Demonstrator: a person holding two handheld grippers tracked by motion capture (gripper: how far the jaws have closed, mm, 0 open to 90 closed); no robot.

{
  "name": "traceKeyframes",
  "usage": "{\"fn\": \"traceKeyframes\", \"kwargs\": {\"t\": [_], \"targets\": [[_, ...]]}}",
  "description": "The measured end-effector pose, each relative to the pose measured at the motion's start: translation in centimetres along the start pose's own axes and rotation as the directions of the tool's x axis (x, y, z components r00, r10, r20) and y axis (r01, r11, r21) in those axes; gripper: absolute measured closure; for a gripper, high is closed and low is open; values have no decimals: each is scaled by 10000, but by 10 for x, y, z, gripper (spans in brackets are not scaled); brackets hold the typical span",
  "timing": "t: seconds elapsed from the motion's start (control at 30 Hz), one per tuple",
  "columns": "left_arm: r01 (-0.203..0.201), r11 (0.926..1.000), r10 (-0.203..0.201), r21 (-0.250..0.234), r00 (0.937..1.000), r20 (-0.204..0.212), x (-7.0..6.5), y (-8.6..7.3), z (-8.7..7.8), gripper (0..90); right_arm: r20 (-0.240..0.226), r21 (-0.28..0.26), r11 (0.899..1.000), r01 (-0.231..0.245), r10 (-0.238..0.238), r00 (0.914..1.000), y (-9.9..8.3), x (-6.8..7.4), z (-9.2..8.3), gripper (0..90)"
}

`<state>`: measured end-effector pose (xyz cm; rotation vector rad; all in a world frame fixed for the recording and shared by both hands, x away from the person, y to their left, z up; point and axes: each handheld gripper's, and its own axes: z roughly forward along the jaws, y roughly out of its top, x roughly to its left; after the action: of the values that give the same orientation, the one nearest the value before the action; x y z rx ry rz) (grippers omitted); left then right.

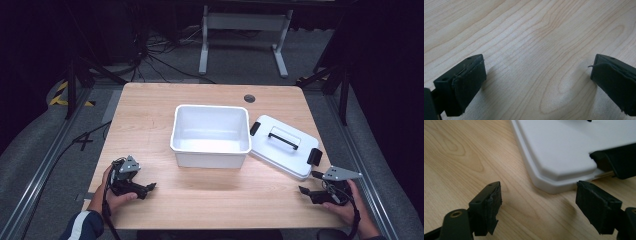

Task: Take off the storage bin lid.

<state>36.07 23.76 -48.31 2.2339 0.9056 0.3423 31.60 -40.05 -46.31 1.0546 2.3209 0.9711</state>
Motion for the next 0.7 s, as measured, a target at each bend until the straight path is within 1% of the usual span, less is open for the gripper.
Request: {"fn": "traceKeyframes", "kwargs": {"t": [0.07, 0.1, 0.13, 0.2, 0.3, 0.47, 0.7], "targets": [[1, 10000, -1, -1, 10000, -2, 0, 0, 0, 5, -28, -4, 10000, -58, 58, 10000, -2, 0, 1, 213], [-4, 10000, 4, 4, 10000, -2, 0, 0, 0, 5, -103, -87, 9997, -215, 215, 9997, -4, -1, 2, 211], [0, 10000, 0, 0, 10000, -4, 0, 0, 0, 5, 9, -140, 9993, -336, 336, 9994, -5, -2, 1, 211], [-1, 10000, 1, 9, 10000, 0, 0, 0, 0, 5, -101, -115, 9989, -464, 463, 9989, -5, -2, 2, 216], [-6, 10000, 6, 2, 10000, -2, 0, 0, 0, 5, -220, -71, 9991, -415, 413, 9989, -4, -3, 3, 208], [-5, 10000, 5, 2, 10000, -2, 0, 0, 0, 5, -246, -76, 9989, -463, 461, 9986, -3, -3, 4, 204], [-8, 10000, 8, 9, 10000, 28, 0, 0, 0, 3, -116, -81, 9990, -441, 440, 9990, -4, -2, 4, 203]]}}
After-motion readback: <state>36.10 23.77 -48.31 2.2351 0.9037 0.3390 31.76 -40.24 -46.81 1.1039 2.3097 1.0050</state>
